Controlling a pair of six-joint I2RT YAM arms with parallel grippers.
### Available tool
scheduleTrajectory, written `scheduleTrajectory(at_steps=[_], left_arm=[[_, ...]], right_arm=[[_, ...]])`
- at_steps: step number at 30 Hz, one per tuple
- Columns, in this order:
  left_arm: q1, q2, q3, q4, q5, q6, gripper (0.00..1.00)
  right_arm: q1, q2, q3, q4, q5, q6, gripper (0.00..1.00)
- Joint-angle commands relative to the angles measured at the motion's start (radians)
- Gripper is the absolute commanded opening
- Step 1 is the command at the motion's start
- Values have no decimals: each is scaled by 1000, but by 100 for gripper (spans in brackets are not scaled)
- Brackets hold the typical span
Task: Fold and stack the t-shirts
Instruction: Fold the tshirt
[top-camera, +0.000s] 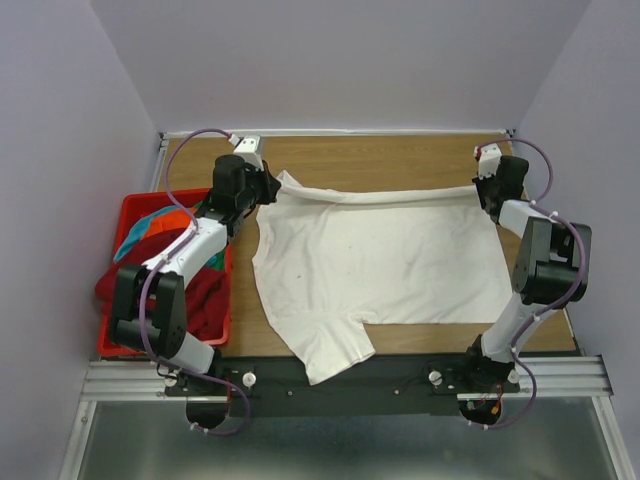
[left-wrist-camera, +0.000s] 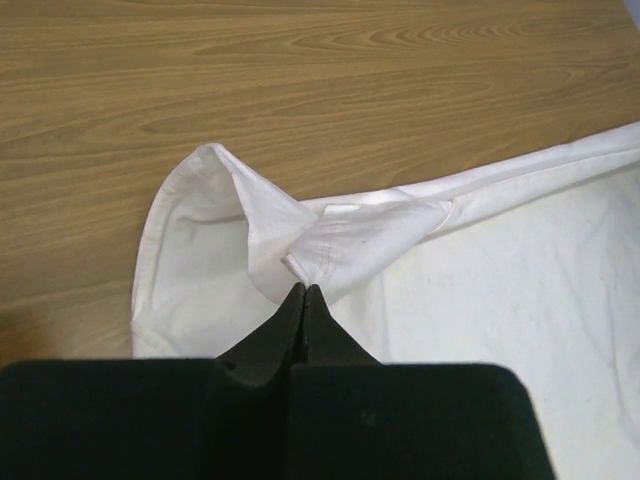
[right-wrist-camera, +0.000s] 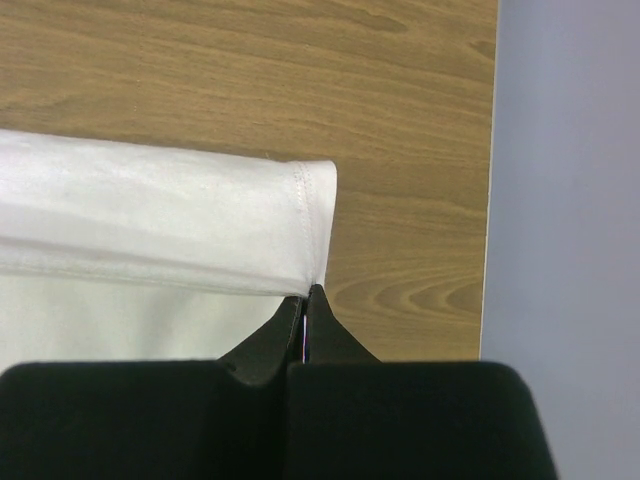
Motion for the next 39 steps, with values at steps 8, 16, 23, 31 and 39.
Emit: scheduleTrajectory(at_steps=[8,16,23,31,39], left_arm=[[-11,-94,-56,36,-98,-27,0],[-11,-114,-82,41,-102,-36,0],[-14,-143,-127,38,-95,-45,0],[-54,-186,-249,9,-139,-132,6],[-61,-536,-366,-36,-251,-222,74]], right_arm=[[-18,-57,-43,29,-37,-25,0],[-21,-72,-75,33,-37,-46,1],[-23,-77,-98,35,-34,-58,1],[-32,-118,-166,35,-29,-95,7],[-41,-345,-299,33,-45,-149,71]])
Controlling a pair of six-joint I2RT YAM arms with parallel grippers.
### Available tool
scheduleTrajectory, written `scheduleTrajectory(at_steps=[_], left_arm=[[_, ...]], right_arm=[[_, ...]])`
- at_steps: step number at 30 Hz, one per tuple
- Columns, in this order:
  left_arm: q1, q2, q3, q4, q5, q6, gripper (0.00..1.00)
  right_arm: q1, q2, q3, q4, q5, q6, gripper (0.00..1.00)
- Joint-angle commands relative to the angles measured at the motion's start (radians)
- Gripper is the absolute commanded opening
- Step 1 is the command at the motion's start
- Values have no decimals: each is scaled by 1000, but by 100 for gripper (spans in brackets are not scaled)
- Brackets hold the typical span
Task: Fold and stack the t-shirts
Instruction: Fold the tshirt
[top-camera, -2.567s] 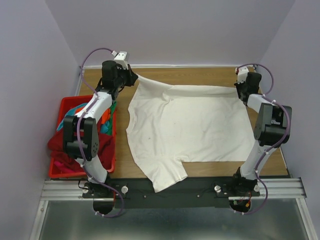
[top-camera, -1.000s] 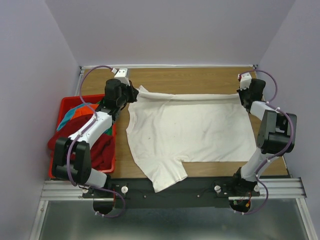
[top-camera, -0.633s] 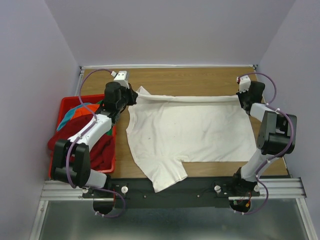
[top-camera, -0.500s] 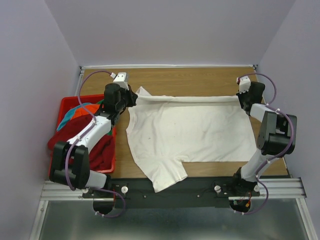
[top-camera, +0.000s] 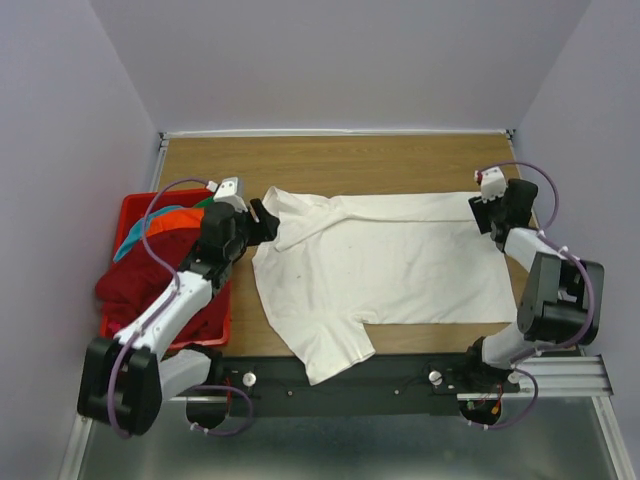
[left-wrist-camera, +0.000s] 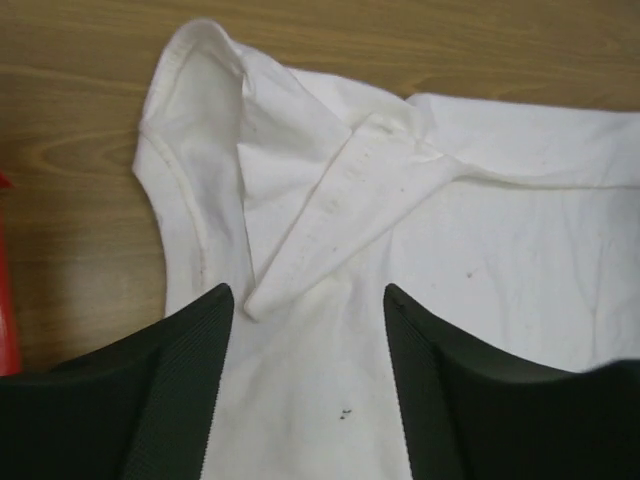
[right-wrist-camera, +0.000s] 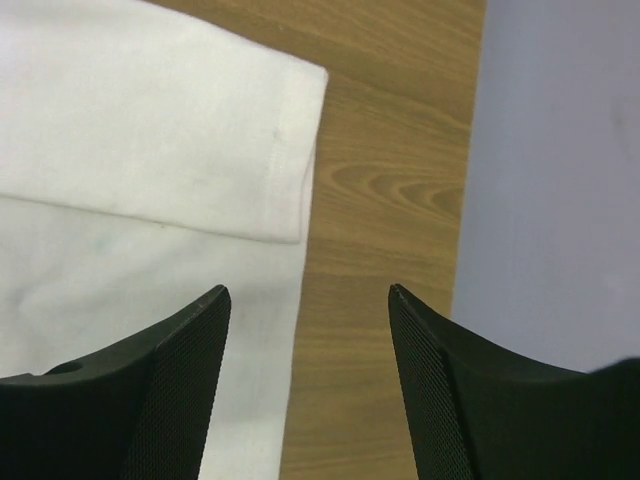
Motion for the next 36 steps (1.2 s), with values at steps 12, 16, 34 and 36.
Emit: scheduleTrajectory(at_steps=[12,16,34,36], left_arm=[[72,67,163,69,35,-66,79],[104,280,244,146,114,-114,77],[130,705,534,117,101,-152,58],[130,722,551,112,97,-152,57]], right_arm=[[-11,-17,174,-360,-445,9,87],[-13,40,231,-368,-462,100,87],[-21,74,219,-374,-499,154,87],[-24,73,216,-375,-508,154,87]])
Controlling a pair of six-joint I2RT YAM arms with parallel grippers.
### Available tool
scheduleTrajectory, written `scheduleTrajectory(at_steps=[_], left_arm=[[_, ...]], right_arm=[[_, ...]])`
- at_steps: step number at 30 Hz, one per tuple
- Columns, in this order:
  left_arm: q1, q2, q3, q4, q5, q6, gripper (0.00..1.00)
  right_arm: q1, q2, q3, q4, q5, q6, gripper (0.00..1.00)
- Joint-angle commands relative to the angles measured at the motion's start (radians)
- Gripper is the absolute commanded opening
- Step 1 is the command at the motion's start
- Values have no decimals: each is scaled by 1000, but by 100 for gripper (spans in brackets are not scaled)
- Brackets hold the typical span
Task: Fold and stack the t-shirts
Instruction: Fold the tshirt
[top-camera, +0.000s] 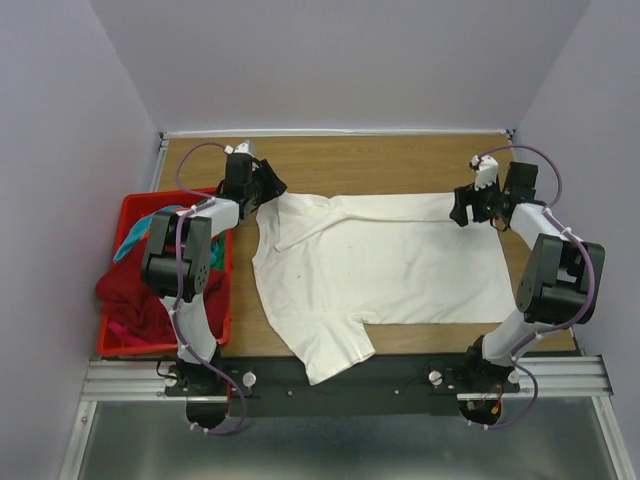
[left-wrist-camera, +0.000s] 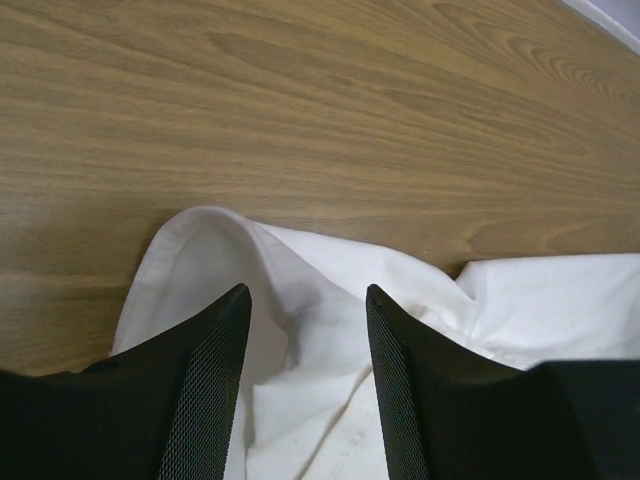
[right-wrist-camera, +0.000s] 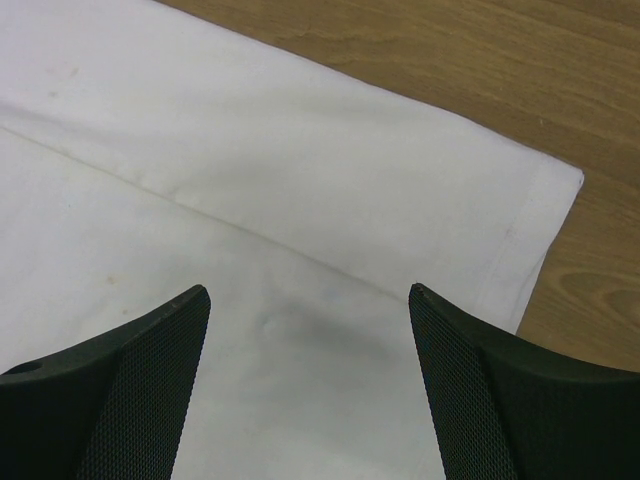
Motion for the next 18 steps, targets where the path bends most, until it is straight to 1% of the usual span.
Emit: scheduleTrajectory(at_steps=[1,3,7,18], left_arm=[[7,46,62,2,-15,-8,57],[8,64,77,-12,-11,-8,56],[13,93,91,-18,-9,-8,50],[31,101,71,-22,18,-6,49]], right_arm=[[-15,1,-17,-17,-37,14,87],[-16,-2,-20,-17,-40,14,87],[-27,-8,-25,-17,-46,14,87],[-59,-17,-26,-17,-77,19,87]])
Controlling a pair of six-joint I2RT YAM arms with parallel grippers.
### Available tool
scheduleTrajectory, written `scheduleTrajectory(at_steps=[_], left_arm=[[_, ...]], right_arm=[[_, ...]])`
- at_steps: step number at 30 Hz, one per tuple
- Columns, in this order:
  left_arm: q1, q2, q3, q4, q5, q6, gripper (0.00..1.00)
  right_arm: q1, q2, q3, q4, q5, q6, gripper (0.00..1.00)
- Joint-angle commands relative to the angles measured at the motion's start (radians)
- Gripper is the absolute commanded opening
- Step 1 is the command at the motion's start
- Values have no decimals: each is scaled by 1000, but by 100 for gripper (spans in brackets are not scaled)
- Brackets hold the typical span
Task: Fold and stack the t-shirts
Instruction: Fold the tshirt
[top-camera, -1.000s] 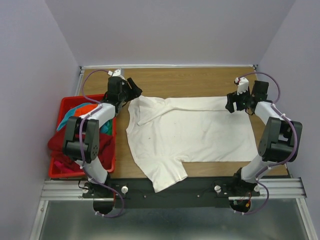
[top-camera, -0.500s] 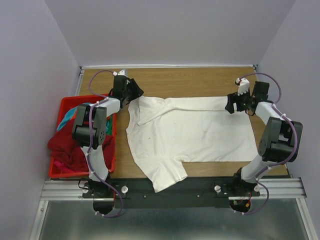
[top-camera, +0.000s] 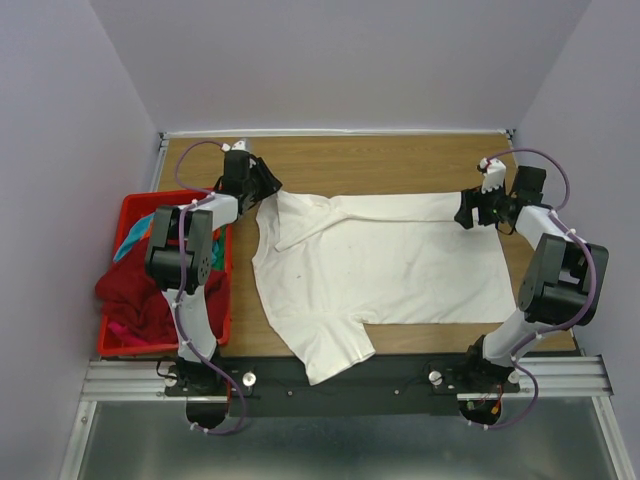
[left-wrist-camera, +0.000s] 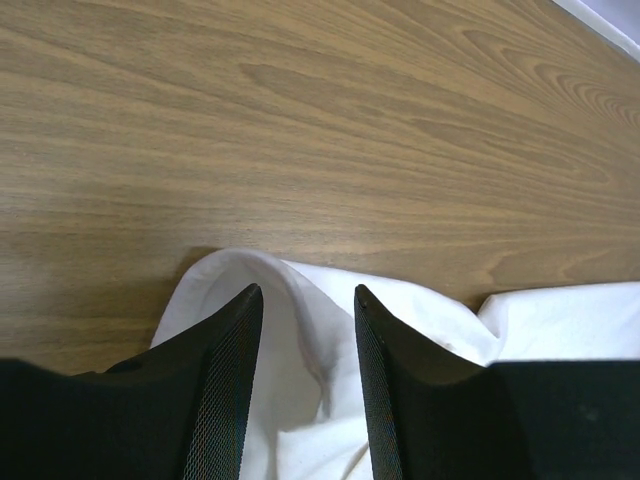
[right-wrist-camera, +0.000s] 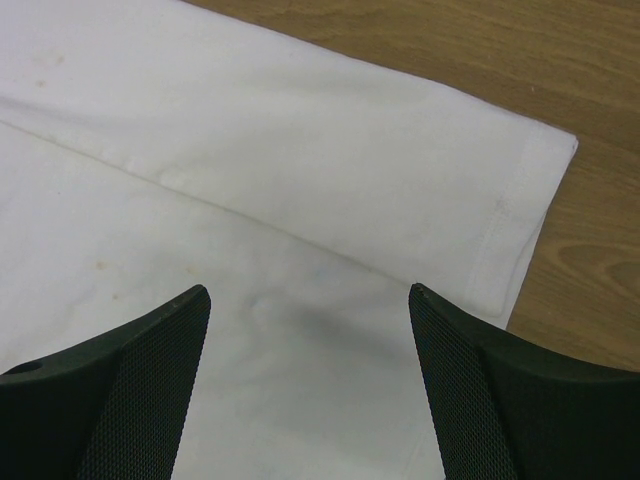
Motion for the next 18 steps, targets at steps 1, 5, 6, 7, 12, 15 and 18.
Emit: scheduleTrajectory(at_steps=[1,5,6,7,12,15,18], left_arm=[[11,20,-2,-13,22,-3,48],[11,57,16,-19,54,-9,46],[13,63,19,-20,62,-9,43],[11,68,19,-21,64,-11,41],[11,16,-17,-2,42,-15,2],[11,-73,-65,-4,-25,-5,0],[14,-150,-122,-7,-88,-5,0]], right_arm=[[-12,-17,-11,-14,-40,11,87],[-17,-20,-12,-13,-44,11,87],[-19,-20,-12,-14,-46,11,87],[-19,-22,-14,-14,-47,11,87],[-26,-24,-20,-14,-51,7,86],[-31,-20,-20,-14,-52,4,87],[-37,-19,-18,-14,-54,2,87]])
